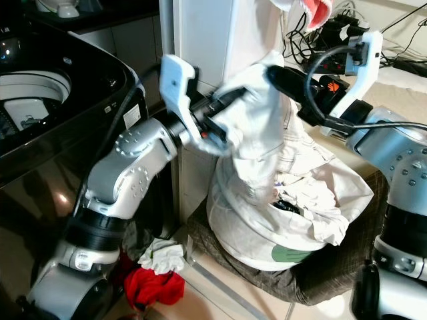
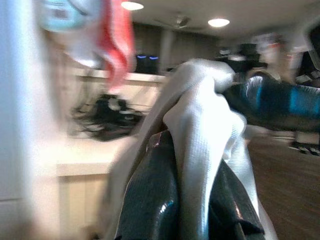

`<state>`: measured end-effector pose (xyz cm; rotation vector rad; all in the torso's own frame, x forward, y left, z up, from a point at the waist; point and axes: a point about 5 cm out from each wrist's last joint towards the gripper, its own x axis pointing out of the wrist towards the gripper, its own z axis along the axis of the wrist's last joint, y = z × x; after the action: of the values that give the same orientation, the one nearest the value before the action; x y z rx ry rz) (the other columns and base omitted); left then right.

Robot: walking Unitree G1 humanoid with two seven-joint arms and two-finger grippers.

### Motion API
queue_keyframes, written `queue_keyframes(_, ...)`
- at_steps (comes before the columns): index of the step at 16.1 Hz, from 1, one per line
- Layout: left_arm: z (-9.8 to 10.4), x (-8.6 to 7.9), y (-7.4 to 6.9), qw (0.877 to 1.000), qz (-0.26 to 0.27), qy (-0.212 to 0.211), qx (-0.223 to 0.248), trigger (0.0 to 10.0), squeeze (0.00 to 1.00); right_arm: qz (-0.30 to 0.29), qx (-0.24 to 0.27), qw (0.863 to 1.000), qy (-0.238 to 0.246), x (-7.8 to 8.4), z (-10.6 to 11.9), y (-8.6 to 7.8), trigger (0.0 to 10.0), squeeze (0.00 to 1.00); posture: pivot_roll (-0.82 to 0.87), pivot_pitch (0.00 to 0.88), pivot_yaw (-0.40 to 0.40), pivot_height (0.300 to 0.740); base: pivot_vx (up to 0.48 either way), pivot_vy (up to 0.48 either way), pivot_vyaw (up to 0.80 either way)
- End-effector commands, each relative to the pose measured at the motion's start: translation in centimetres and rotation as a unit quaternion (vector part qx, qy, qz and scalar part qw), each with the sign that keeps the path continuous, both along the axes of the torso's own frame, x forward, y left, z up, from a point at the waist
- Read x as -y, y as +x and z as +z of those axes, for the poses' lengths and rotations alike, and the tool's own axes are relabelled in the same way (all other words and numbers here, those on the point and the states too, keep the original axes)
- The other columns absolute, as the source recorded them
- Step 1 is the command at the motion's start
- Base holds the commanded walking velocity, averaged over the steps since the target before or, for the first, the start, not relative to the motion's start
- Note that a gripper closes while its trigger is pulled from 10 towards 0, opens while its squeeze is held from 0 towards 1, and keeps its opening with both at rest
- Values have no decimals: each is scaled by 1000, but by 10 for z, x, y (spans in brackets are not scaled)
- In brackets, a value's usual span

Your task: Clothes washing

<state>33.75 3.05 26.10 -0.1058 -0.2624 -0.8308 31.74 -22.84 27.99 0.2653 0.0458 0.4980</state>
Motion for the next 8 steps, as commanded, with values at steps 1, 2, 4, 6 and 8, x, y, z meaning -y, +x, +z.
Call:
queue_keyframes(1,27,-21,8,996,55,-27,58,0,0,-128,-56,989,-40,33,-21,7,10000,0,-57,0,-35,740,0,0,0)
queue_keyframes(2,36,-30,15,993,82,-21,77,0,0,-173,-68,980,-66,45,-28,7,10000,0,-57,0,-35,740,0,0,0)
queue_keyframes(4,58,-52,30,984,132,-3,118,0,0,-218,-72,964,-132,56,-35,5,10000,0,-45,0,-24,740,0,0,0)
queue_keyframes(6,73,-67,39,975,165,23,149,0,0,-209,-80,962,-157,49,-42,4,10000,0,-46,0,-17,740,0,0,0)
queue_keyframes(8,113,-98,46,945,227,81,219,0,0,-205,-85,958,-179,46,-49,3,10000,0,-45,0,-13,740,0,0,0)
